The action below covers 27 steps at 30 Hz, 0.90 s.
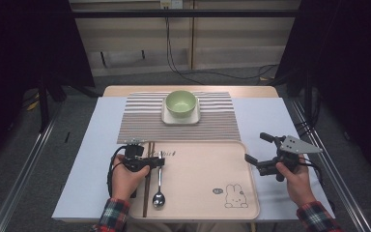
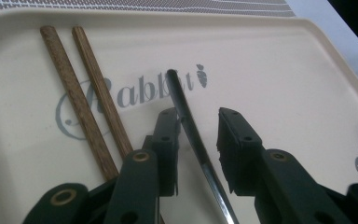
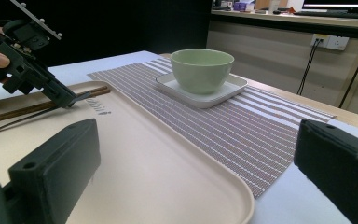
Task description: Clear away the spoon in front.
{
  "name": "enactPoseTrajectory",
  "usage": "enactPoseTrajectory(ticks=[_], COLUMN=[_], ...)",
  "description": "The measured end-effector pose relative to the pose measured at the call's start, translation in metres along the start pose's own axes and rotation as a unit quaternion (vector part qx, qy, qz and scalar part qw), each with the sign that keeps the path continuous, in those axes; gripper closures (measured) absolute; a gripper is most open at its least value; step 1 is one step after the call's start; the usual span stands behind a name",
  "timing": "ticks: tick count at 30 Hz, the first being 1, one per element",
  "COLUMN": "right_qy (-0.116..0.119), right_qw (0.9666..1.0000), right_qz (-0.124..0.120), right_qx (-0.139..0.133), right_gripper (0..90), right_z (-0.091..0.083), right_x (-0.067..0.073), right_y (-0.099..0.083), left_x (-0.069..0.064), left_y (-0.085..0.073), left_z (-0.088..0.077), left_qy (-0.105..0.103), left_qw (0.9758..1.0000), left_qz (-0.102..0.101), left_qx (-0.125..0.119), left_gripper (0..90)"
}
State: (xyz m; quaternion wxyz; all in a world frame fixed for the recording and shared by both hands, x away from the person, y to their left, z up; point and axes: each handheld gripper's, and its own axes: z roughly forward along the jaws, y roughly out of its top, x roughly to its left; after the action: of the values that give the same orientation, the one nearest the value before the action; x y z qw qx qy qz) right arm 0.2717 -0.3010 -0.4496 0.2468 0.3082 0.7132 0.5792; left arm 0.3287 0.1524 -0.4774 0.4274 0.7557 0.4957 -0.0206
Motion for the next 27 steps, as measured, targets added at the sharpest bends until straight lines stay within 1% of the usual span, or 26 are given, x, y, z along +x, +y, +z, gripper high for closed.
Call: enactPoseTrajectory(ticks=[2, 7, 8, 9, 13, 14, 15, 17, 18, 19, 22, 23, 24, 25, 26, 27], right_qy=[0.001, 0.001, 0.001, 0.001, 0.001, 0.001, 0.001, 0.001, 0.001, 0.000, 0.002, 0.001, 0.001, 0.002, 0.002, 0.000], right_qw=[1.0000, 1.0000, 1.0000, 1.0000, 1.0000, 1.0000, 1.0000, 1.0000, 1.0000, 1.0000, 1.0000, 1.0000, 1.0000, 1.0000, 1.0000, 1.0000], right_qz=[0.000, -0.002, -0.002, -0.001, 0.000, 0.000, -0.001, -0.001, -0.002, -0.001, -0.002, -0.003, -0.003, -0.006, -0.006, -0.003], right_qx=[0.000, -0.001, -0.001, 0.000, 0.001, 0.001, 0.000, 0.000, 0.000, 0.001, 0.001, 0.001, 0.001, 0.002, 0.002, 0.002], right_gripper=[0.0, 0.0, 0.0, 0.0, 0.0, 0.0, 0.0, 0.0, 0.0, 0.0, 0.0, 0.0, 0.0, 0.0, 0.0, 0.0], right_z=[0.000, -0.001, -0.001, 0.000, -0.001, -0.001, -0.001, -0.001, -0.001, -0.001, -0.001, -0.001, -0.001, -0.001, -0.001, -0.001], right_x=[0.000, 0.000, 0.000, 0.000, 0.000, 0.000, 0.000, 0.000, 0.000, 0.000, 0.000, -0.001, -0.001, -0.001, -0.001, -0.001], right_y=[0.000, 0.000, 0.000, 0.000, 0.000, 0.000, 0.000, 0.000, 0.000, 0.000, 0.000, 0.000, 0.000, 0.000, 0.000, 0.000], left_x=[0.000, 0.001, 0.001, 0.003, 0.005, 0.006, 0.007, 0.007, 0.008, 0.008, 0.008, 0.007, 0.007, 0.007, 0.007, 0.006], left_y=[0.000, 0.003, 0.003, 0.005, 0.008, 0.009, 0.012, 0.013, 0.014, 0.015, 0.018, 0.021, 0.021, 0.024, 0.024, 0.025], left_z=[0.001, 0.005, 0.005, 0.006, 0.008, 0.009, 0.010, 0.010, 0.011, 0.011, 0.013, 0.014, 0.014, 0.013, 0.013, 0.013], left_qy=[-0.002, 0.001, 0.002, 0.008, 0.008, 0.009, 0.012, 0.011, 0.014, 0.016, 0.013, 0.012, 0.012, 0.014, 0.014, 0.014], left_qw=[1.0000, 1.0000, 1.0000, 0.9999, 0.9998, 0.9998, 0.9996, 0.9996, 0.9994, 0.9994, 0.9994, 0.9991, 0.9991, 0.9992, 0.9992, 0.9991], left_qz=[-0.001, -0.003, -0.001, -0.002, -0.005, -0.001, -0.006, -0.009, -0.008, -0.005, -0.008, -0.012, -0.012, -0.004, -0.004, -0.008], left_qx=[-0.001, -0.005, -0.006, -0.011, -0.018, -0.017, -0.024, -0.027, -0.030, -0.030, -0.032, -0.039, -0.039, -0.039, -0.039, -0.040], left_gripper=[68.1, 66.6, 66.6, 66.3, 65.7, 65.7, 65.1, 65.0, 64.8, 64.0, 62.7, 59.4, 57.3, 56.9, 56.5, 56.5])
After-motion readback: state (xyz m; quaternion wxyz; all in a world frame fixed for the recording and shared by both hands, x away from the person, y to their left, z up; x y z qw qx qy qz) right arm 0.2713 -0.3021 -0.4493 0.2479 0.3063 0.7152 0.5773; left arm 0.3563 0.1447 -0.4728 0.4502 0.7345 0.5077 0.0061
